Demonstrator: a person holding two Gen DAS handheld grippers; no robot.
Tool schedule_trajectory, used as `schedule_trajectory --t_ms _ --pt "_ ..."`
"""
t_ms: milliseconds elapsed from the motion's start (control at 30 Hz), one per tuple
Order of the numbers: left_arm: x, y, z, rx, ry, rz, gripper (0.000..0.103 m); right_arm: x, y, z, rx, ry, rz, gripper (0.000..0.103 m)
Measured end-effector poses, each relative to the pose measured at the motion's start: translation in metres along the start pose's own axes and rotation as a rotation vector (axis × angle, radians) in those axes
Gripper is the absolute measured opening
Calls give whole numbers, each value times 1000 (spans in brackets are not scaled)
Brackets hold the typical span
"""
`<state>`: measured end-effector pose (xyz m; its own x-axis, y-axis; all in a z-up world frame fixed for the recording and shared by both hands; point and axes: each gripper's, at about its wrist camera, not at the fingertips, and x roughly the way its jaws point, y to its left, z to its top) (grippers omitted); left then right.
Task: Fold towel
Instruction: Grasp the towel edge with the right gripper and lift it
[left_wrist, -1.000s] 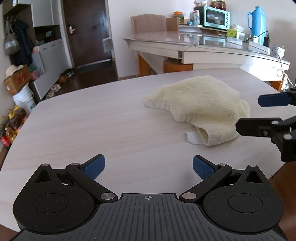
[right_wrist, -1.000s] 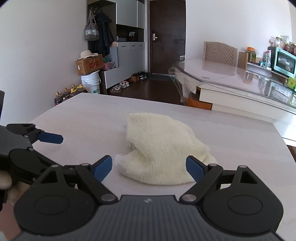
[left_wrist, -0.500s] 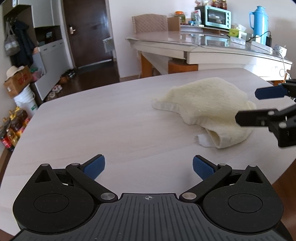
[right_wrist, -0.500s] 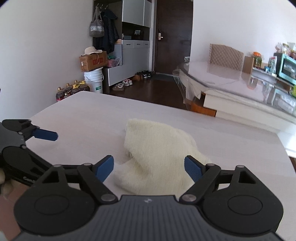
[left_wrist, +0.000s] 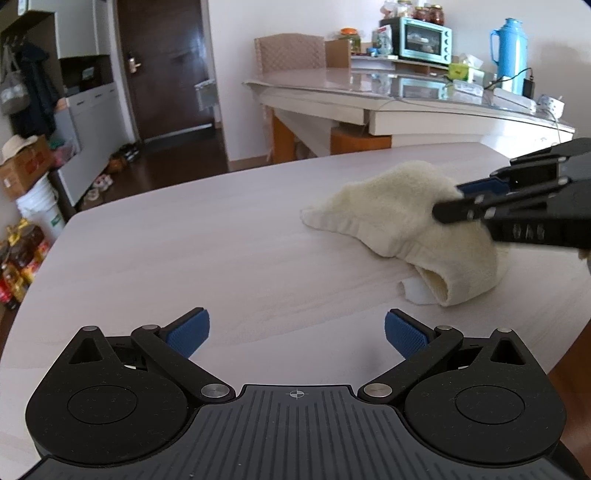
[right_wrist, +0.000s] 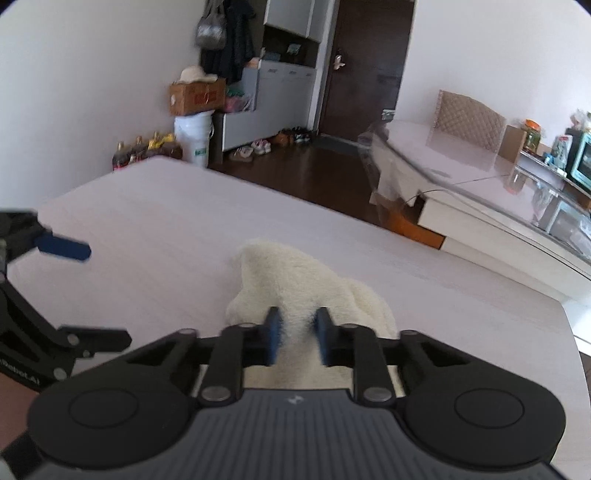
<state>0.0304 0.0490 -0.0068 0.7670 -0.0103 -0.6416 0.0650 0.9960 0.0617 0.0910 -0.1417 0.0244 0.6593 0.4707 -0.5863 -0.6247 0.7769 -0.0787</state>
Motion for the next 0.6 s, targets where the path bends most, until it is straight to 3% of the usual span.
schedule_trajectory --t_ms 133,300,367,533,600 --pt "4 -6 3 27 -24 -50 103 -22 -26 6 87 -74 8 17" --pt "6 -15 8 44 -36 -74 103 -49 -45 24 94 -184 -27 16" --pt "6 -17 8 44 -37 -78 103 -55 -52 31 110 -204 8 16" --pt "7 -19 7 56 -32 -80 103 -35 -51 30 94 -160 65 17" --pt "9 -19 6 61 -35 -81 103 -19 -49 27 92 -118 95 21"
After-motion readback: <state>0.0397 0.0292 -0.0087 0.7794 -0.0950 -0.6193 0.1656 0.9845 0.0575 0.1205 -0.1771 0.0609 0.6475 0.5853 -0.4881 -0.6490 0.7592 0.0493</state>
